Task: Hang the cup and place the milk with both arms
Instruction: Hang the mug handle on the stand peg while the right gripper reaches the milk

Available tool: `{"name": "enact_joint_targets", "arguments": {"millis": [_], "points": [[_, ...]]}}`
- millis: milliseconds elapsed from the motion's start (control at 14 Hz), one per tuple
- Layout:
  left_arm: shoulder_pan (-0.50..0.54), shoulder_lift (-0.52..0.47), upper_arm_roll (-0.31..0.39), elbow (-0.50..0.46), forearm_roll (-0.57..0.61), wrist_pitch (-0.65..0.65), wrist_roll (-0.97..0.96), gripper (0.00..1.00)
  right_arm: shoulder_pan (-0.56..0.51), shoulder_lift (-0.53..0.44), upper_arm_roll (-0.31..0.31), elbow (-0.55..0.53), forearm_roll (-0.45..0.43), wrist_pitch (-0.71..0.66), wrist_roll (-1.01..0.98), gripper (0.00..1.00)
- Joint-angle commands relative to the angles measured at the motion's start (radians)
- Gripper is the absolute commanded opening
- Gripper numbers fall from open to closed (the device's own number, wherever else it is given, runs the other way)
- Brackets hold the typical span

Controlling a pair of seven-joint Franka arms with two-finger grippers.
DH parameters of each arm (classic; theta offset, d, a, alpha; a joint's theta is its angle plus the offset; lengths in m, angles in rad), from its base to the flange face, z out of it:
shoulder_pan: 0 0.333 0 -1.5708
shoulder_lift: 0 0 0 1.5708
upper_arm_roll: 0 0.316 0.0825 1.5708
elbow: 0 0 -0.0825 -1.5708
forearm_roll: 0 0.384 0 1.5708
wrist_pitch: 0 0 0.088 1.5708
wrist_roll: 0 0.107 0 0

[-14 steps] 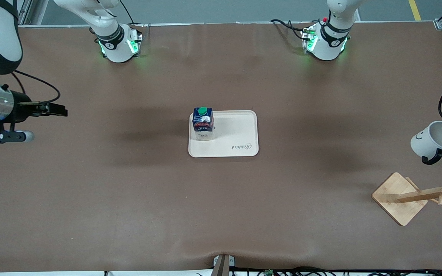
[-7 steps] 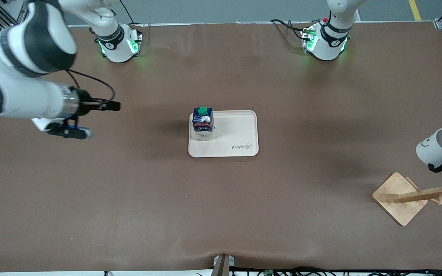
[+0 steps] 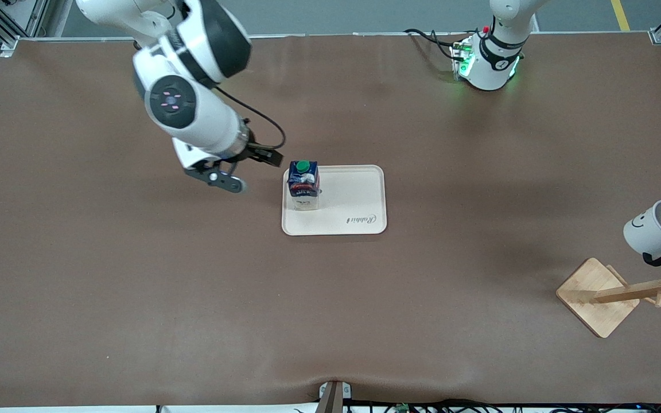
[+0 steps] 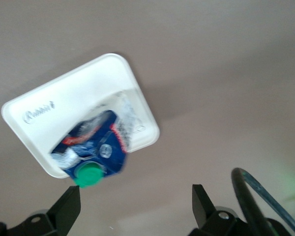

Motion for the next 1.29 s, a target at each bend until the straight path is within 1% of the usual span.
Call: {"name": "enact_joint_targets", "arguments": {"millis": [0,143,286,429,500,643,857,929,1000,1071,1143,1214], "points": [[0.006,0.032,0.003,0.05,-0.021,0.003,0.02,0.0,0.068,0.075,-0.015,0.018,0.014,0.114,0.094,1.0],[0.006,0.047,0.009,0.06,-0.021,0.006,0.021,0.0,0.1,0.106,-0.016,0.019,0.008,0.154,0.104,1.0],[0.006,0.05,0.013,0.06,-0.02,0.015,0.021,0.0,0.108,0.118,-0.016,0.018,0.005,0.186,0.107,1.0],[0.009,0.06,0.015,0.059,-0.021,0.029,0.021,0.0,0.124,0.125,-0.018,0.018,-0.006,0.186,0.105,1.0],[0.023,0.066,0.013,0.06,-0.026,0.03,0.021,0.0,0.131,0.134,-0.018,0.016,-0.022,0.186,0.105,1.0],[0.032,0.081,0.015,0.059,-0.078,0.043,0.02,0.0,0.147,0.148,-0.018,0.01,-0.122,0.186,0.108,1.0],[0.034,0.08,0.012,0.059,-0.085,0.046,0.011,0.0,0.164,0.166,-0.018,0.01,-0.134,0.197,0.153,1.0],[0.034,0.075,0.009,0.057,-0.085,0.046,0.011,0.08,0.166,0.171,-0.018,0.01,-0.136,0.195,0.153,1.0],[0.034,0.076,0.009,0.057,-0.085,0.044,0.014,0.19,0.166,0.171,-0.018,0.01,-0.136,0.194,0.153,1.0],[0.035,0.076,0.009,0.057,-0.087,0.044,0.018,0.38,0.163,0.171,-0.016,0.01,-0.134,0.182,0.154,0.63],[0.032,0.076,0.007,0.057,-0.087,0.043,0.015,0.47,0.164,0.169,-0.016,0.012,-0.133,0.177,0.159,0.18],[0.032,0.072,0.004,0.057,-0.087,0.043,0.012,0.76,0.163,0.169,-0.016,0.016,-0.128,0.165,0.157,0.0]]}}
